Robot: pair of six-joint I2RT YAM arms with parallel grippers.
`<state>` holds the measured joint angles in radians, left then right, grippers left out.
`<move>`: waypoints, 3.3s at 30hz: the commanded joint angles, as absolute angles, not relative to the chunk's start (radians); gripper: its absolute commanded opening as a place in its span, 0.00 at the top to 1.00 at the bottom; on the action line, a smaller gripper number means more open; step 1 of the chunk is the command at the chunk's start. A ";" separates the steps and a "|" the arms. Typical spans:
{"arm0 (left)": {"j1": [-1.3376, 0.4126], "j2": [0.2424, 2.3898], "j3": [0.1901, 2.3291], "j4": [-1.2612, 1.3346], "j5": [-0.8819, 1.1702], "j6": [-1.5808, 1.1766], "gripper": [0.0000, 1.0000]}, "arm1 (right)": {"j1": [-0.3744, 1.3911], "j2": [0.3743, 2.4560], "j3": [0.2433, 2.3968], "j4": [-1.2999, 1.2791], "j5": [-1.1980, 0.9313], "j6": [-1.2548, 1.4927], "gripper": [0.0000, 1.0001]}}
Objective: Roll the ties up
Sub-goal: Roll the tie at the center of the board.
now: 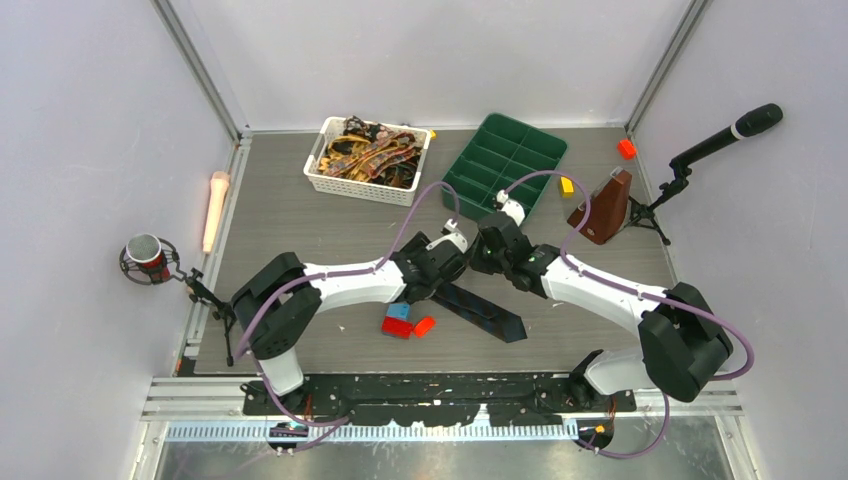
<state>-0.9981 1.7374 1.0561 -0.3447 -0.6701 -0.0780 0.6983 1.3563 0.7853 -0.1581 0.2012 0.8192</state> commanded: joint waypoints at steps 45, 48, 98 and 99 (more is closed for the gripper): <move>-0.961 1.597 1.074 -0.301 -0.360 -0.334 0.25 | 0.701 1.183 0.738 -0.196 0.388 0.844 0.98; -0.955 1.544 1.070 -0.303 -0.362 -0.340 0.24 | 0.701 1.182 0.737 -0.193 0.393 0.843 0.97; -0.326 0.983 0.693 -0.290 -0.098 -0.664 0.22 | 0.803 1.918 1.423 -0.408 -0.209 -0.006 0.06; -0.325 0.981 0.689 -0.289 -0.098 -0.666 0.22 | 0.808 1.925 1.424 -0.407 -0.198 -0.009 0.06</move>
<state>-0.3359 1.0134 0.6949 -0.3000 -0.1169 -0.6735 0.7925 1.9049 1.3888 -0.4339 -0.2119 0.0051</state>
